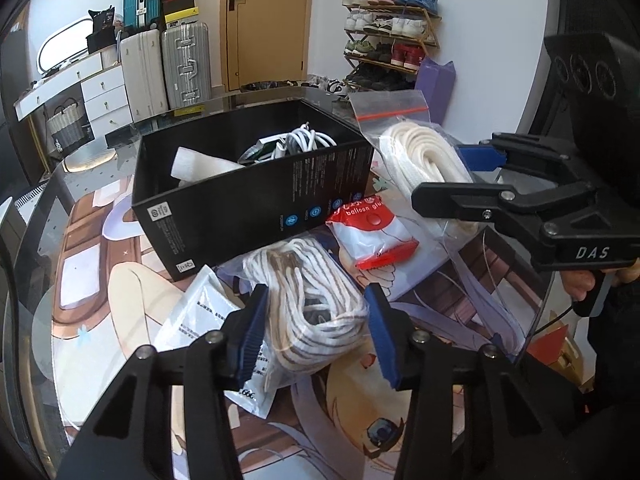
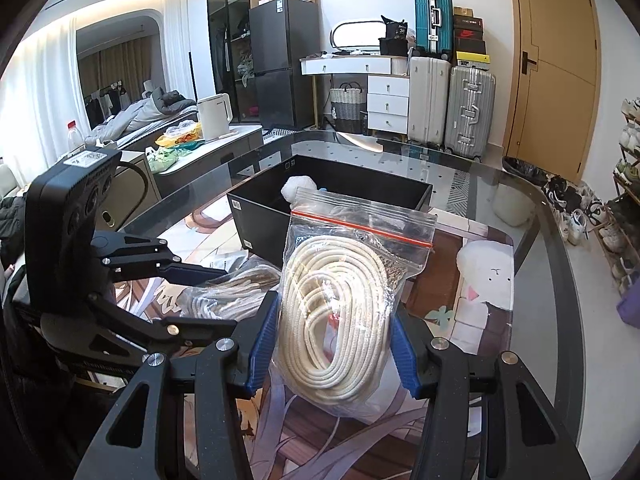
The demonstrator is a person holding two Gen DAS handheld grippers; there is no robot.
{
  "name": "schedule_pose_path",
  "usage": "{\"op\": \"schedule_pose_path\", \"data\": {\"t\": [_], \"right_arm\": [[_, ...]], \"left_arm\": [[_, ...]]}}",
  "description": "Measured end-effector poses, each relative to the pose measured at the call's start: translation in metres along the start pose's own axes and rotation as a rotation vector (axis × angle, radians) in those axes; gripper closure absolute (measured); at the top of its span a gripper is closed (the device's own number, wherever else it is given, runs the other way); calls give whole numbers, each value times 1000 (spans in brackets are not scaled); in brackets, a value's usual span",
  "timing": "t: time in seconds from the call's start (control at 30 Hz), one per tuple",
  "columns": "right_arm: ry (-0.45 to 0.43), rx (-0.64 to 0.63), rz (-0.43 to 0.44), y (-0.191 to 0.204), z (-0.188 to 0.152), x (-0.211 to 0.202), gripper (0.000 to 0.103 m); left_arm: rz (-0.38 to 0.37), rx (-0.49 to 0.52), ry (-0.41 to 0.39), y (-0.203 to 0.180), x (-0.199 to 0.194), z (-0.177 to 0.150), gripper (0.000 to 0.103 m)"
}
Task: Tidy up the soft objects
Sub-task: 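Lift the bagged rope with the right gripper while the left gripper grasps the other bagged rope coil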
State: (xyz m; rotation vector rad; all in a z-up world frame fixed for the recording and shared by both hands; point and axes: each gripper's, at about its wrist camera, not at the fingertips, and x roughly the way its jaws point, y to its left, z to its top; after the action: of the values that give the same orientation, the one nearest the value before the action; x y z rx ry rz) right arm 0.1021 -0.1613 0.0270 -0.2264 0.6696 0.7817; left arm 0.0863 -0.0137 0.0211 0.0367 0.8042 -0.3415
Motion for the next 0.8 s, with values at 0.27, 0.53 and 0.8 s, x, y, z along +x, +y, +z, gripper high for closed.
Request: {"op": "schedule_pose_path", "data": {"t": [0.27, 0.53, 0.8], "right_arm": [[-2, -3, 5, -1, 1, -1, 51], [-13, -1, 5, 0, 1, -4, 51], [-41, 7, 7, -1, 3, -10, 51]], "left_arm": [[-19, -12, -11, 7, -7, 3, 57], [-34, -6, -51, 7, -22, 7, 57], [-46, -27, -112, 12, -39, 13, 57]]}}
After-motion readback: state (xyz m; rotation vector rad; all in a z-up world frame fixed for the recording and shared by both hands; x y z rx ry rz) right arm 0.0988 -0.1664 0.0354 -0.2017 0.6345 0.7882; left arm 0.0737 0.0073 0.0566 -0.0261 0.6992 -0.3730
